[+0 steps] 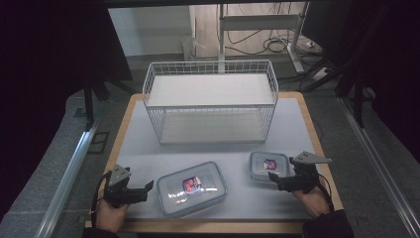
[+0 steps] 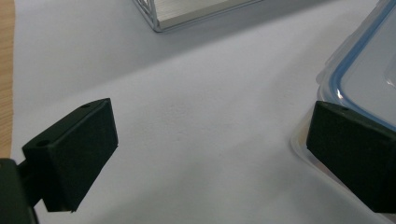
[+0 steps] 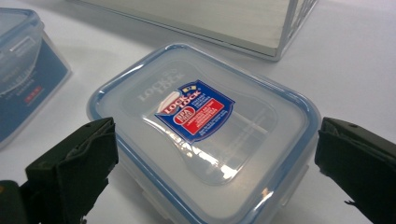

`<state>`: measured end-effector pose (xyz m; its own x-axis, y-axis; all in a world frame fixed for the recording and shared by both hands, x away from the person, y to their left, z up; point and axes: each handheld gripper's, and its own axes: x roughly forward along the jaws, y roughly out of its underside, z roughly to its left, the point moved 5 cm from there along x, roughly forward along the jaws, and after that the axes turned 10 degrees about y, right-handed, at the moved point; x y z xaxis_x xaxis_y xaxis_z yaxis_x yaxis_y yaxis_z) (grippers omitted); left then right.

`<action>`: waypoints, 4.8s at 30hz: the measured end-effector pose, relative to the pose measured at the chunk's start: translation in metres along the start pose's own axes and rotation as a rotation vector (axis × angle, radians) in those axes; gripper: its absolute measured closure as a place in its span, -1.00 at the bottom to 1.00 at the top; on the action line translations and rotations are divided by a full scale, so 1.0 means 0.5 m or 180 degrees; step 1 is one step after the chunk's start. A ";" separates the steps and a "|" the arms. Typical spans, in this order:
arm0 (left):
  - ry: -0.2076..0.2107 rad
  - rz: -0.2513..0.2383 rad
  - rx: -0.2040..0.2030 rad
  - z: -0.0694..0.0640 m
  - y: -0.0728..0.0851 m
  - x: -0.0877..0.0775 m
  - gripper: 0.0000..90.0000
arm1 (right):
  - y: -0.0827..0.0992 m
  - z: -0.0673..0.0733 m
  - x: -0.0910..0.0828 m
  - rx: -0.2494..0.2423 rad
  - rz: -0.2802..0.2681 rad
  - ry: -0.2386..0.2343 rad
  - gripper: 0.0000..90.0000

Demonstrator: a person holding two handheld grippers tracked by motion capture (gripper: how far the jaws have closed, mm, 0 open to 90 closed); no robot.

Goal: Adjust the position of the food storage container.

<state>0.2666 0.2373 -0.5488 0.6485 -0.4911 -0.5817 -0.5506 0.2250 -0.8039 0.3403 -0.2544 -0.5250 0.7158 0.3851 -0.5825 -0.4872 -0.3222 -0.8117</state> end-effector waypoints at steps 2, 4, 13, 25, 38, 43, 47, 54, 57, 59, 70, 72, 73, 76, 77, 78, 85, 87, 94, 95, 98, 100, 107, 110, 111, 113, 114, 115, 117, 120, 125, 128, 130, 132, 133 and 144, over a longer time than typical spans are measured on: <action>0.0002 0.0001 0.0006 -0.001 0.000 0.001 -0.96 | -0.003 0.002 -0.002 -0.0015 -0.0011 -0.0008 -1.00; 0.0004 0.0013 0.0008 -0.001 0.000 0.002 -0.95 | -0.007 0.007 -0.003 -0.0053 -0.0023 -0.0024 -1.00; -0.0025 0.0068 0.0031 -0.003 0.002 0.007 -0.95 | -0.026 0.029 -0.007 -0.0129 0.0060 -0.0002 -0.50; -0.0025 0.0172 0.0109 -0.008 0.005 0.015 -0.93 | -0.052 0.090 0.015 -0.0279 0.0304 -0.0416 0.66; -0.0033 0.0185 0.0123 -0.010 0.004 0.018 -0.93 | -0.084 0.143 0.066 -0.0483 0.0278 -0.0520 0.99; -0.0034 0.0205 0.0151 -0.011 0.005 0.018 -0.92 | -0.080 0.172 0.096 -0.0717 0.0443 -0.0461 0.99; -0.0030 0.0220 0.0152 -0.011 0.006 0.020 -0.91 | -0.083 0.173 0.102 -0.0744 0.0480 -0.0369 0.99; -0.0015 0.0235 0.0120 -0.012 0.008 0.019 -0.89 | -0.080 0.159 0.094 -0.0725 0.0537 -0.0247 0.99; -0.0003 0.0248 0.0090 -0.012 0.009 0.018 -0.89 | -0.076 0.152 0.087 -0.0775 0.0576 -0.0178 0.99; 0.0001 0.0275 0.0071 -0.012 0.011 0.018 -0.89 | -0.073 0.144 0.082 -0.0749 0.0588 -0.0163 0.99; 0.0053 0.0397 0.0168 -0.028 0.018 0.007 -0.87 | -0.048 0.083 0.045 -0.0564 0.0598 -0.0049 0.99; 0.0058 0.0402 0.0176 -0.034 0.023 0.000 -0.85 | -0.045 0.074 0.040 -0.0531 0.0606 -0.0018 0.99; 0.0060 0.0400 0.0174 -0.037 0.025 -0.003 -0.83 | -0.043 0.068 0.037 -0.0505 0.0608 -0.0006 0.99; 0.0076 0.0393 0.0146 -0.043 0.032 -0.011 -0.75 | -0.040 0.064 0.030 -0.0531 0.0592 0.0048 0.99; 0.0100 0.0385 0.0126 -0.047 0.034 -0.015 -0.73 | -0.040 0.067 0.029 -0.0552 0.0578 0.0035 0.99; 0.0100 0.0385 0.0126 -0.047 0.034 -0.015 -0.70 | -0.040 0.067 0.029 -0.0552 0.0578 0.0035 0.99; 0.0275 0.0447 0.0124 -0.075 0.045 -0.027 0.02 | -0.044 0.098 0.021 -0.0584 0.0446 -0.0188 0.99; 0.0382 0.0496 0.0110 -0.084 0.049 -0.026 0.18 | -0.043 0.105 0.020 -0.0535 0.0428 -0.0274 0.99; 0.0667 0.0603 0.0027 -0.120 0.051 -0.012 0.74 | -0.036 0.141 0.026 -0.0553 0.0478 -0.0529 0.99; 0.0623 0.0618 0.0031 -0.121 0.050 -0.010 0.82 | -0.035 0.149 0.028 -0.0566 0.0488 -0.0577 0.99; 0.0606 0.0656 0.0000 -0.120 0.050 0.000 0.86 | -0.031 0.174 0.032 -0.0577 0.0525 -0.0728 0.99; 0.0596 0.0697 0.0002 -0.121 0.048 0.008 0.89 | -0.029 0.185 0.034 -0.0573 0.0541 -0.0812 0.99; 0.0790 0.0666 -0.0070 -0.138 0.029 0.042 0.93 | -0.020 0.222 0.044 -0.0587 0.0635 -0.1031 0.99; 0.0799 0.0664 -0.0063 -0.143 0.016 0.059 0.95 | -0.019 0.227 0.046 -0.0619 0.0642 -0.1005 0.98; 0.0779 0.0661 -0.0078 -0.143 0.012 0.066 0.95 | -0.017 0.225 0.047 -0.0640 0.0662 -0.0964 0.99; 0.0802 0.0639 -0.0131 -0.139 0.006 0.075 0.97 | -0.017 0.220 0.047 -0.0562 0.0669 -0.0980 0.99; 0.0813 0.0619 -0.0165 -0.137 0.003 0.081 0.98 | -0.017 0.216 0.047 -0.0526 0.0674 -0.0980 0.99; 0.0804 0.0621 -0.0162 -0.135 0.001 0.084 0.99 | -0.017 0.215 0.047 -0.0522 0.0671 -0.0960 0.99; 0.0797 0.0614 -0.0192 -0.131 -0.004 0.091 0.99 | -0.017 0.215 0.046 -0.0526 0.0674 -0.0942 0.99; 0.0774 0.0611 -0.0222 -0.124 -0.016 0.106 1.00 | -0.018 0.213 0.045 -0.0506 0.0681 -0.0922 0.99; 0.0728 0.0636 -0.0174 -0.119 -0.035 0.129 1.00 | -0.019 0.203 0.044 -0.0479 0.0665 -0.0853 0.99; 0.0728 0.0659 -0.0156 -0.119 -0.049 0.149 1.00 | -0.020 0.196 0.044 -0.0447 0.0669 -0.0793 0.99; 0.0743 0.0692 -0.0087 -0.120 -0.063 0.165 1.00 | -0.020 0.186 0.044 -0.0430 0.0666 -0.0742 0.99; 0.0772 0.0706 -0.0075 -0.121 -0.072 0.176 1.00 | -0.021 0.171 0.045 -0.0381 0.0668 -0.0695 0.99; 0.0788 0.0720 -0.0066 -0.122 -0.076 0.182 1.00 | -0.021 0.165 0.046 -0.0369 0.0667 -0.0670 0.99; 0.0670 0.0831 0.0092 -0.146 -0.077 0.183 1.00 | -0.035 0.147 0.061 -0.0391 0.0640 -0.0422 0.99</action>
<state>0.3087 0.1222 -0.5618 0.3631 -0.5759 -0.7324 -0.6667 0.3885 -0.6360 0.3338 -0.1732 -0.5321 0.5351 0.4100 -0.7386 -0.5427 -0.5032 -0.6725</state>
